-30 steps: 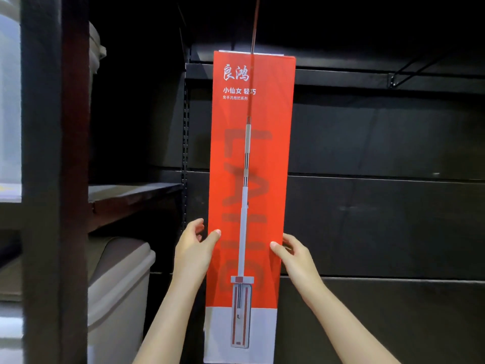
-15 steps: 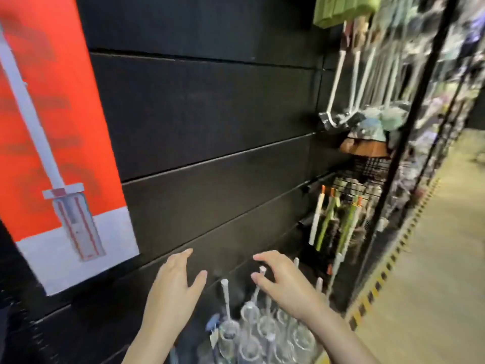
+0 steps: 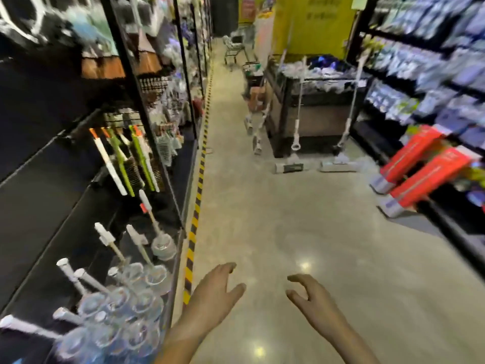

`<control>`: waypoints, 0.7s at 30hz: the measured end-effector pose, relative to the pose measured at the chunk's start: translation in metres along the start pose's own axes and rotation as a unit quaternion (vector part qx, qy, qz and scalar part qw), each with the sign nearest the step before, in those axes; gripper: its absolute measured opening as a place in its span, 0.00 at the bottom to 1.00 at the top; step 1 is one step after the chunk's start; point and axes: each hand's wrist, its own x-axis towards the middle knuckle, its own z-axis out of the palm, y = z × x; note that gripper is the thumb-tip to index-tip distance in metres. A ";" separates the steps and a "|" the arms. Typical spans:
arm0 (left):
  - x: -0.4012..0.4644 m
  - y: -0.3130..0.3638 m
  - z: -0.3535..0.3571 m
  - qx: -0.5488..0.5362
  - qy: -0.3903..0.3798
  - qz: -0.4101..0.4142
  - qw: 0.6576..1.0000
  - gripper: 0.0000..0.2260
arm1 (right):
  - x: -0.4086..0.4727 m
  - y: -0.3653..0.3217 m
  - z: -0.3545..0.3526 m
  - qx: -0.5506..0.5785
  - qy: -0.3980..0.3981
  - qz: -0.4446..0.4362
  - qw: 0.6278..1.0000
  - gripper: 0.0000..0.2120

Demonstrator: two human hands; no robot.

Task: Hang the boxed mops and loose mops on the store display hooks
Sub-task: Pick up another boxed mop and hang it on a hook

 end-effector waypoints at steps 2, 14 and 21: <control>0.028 0.040 0.032 -0.004 -0.051 0.042 0.998 0.25 | -0.007 0.040 -0.025 0.030 0.024 0.054 0.998 0.15; 0.188 0.214 0.143 -0.067 -0.122 0.085 0.987 0.23 | 0.048 0.205 -0.188 0.122 0.174 0.197 0.957 0.14; 0.308 0.234 0.132 -0.083 -0.107 0.049 0.990 0.21 | 0.161 0.220 -0.245 0.146 0.194 0.181 0.953 0.14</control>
